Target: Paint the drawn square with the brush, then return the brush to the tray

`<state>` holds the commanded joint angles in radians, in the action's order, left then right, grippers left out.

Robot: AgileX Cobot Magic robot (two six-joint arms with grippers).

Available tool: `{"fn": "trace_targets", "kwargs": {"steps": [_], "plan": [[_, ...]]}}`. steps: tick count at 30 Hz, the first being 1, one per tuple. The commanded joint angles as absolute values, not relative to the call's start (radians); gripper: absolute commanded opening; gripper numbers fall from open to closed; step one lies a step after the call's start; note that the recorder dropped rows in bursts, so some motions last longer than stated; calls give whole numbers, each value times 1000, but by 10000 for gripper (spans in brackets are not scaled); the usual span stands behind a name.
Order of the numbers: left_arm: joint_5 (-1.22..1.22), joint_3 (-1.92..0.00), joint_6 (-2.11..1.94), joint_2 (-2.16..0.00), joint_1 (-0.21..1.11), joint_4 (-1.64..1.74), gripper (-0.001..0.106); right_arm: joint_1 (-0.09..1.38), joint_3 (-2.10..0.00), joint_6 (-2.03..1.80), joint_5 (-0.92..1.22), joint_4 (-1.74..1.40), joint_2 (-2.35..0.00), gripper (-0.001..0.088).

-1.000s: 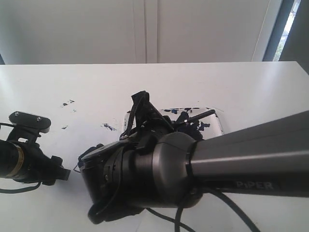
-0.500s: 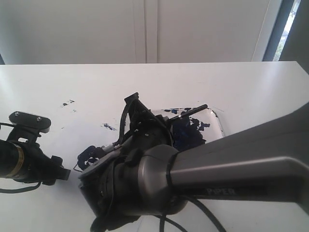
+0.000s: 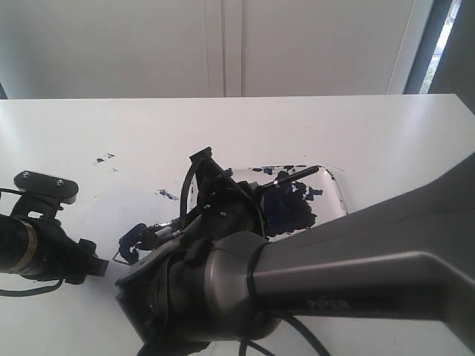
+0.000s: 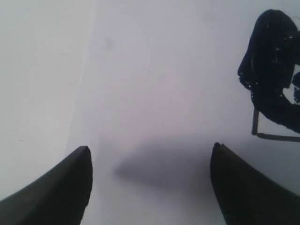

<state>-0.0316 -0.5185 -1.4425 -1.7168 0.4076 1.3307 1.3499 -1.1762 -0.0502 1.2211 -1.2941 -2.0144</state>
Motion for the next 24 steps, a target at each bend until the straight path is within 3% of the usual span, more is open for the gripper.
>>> {"fn": "trace_targets", "kwargs": {"steps": [24], "plan": [[-30,-519,-1443,-1717,408,1331,749,1477,-1174,-18,1221,-1026,-1960,0]]}}
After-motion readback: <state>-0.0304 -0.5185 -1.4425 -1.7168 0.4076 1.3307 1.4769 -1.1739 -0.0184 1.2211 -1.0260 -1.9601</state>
